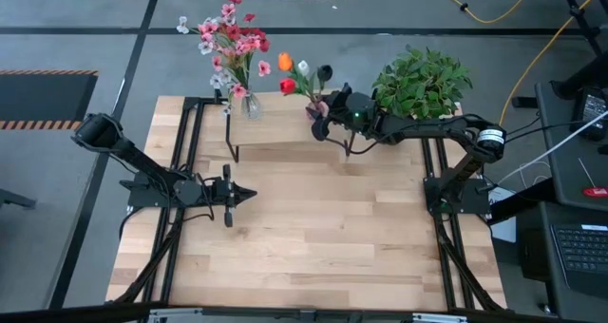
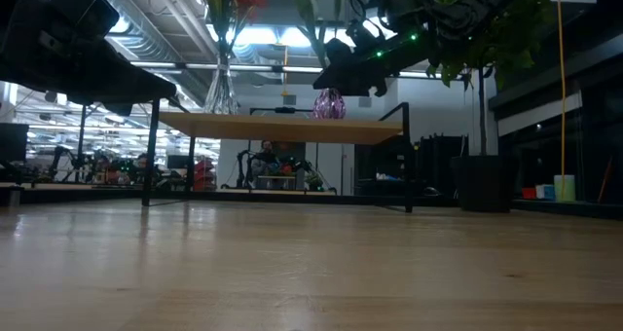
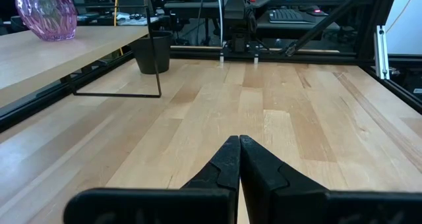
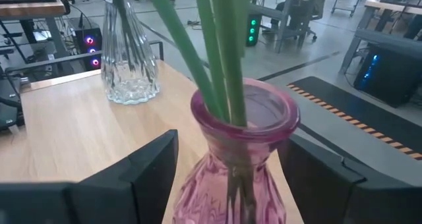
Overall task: Pick and place flowers into a vace then onto a shelf
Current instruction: Put the pink vase on the shelf, then return to Home Position
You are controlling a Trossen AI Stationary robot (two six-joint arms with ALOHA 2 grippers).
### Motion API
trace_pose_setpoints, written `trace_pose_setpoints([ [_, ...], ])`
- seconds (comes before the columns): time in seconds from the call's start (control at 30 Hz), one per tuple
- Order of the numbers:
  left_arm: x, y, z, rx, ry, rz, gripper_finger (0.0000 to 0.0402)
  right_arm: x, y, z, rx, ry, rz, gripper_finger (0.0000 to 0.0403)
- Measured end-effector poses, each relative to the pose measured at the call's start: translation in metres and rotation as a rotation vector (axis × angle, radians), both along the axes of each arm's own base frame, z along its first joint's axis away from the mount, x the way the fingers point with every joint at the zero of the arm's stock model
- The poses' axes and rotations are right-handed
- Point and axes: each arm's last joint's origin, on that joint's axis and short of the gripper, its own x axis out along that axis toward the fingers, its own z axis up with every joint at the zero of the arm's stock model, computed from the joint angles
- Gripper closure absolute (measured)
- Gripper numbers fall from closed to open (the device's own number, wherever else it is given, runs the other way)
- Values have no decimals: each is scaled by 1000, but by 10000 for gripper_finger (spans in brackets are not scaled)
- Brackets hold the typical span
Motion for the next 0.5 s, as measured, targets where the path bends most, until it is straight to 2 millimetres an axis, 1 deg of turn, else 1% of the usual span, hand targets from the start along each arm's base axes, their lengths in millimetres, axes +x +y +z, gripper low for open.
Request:
trace_pose_setpoints([
  [0.13, 0, 0, 0, 0, 0, 0, 396, -2, 0, 3, -4, -2, -1, 144],
  [0.33, 0, 0, 0, 1, 3, -4, 396, -9, 2, 13, -12, 23, -1, 144],
  [0.5, 0, 0, 0, 0, 3, -5, 396, -11, 3, 13, -3, 40, 14, 144],
])
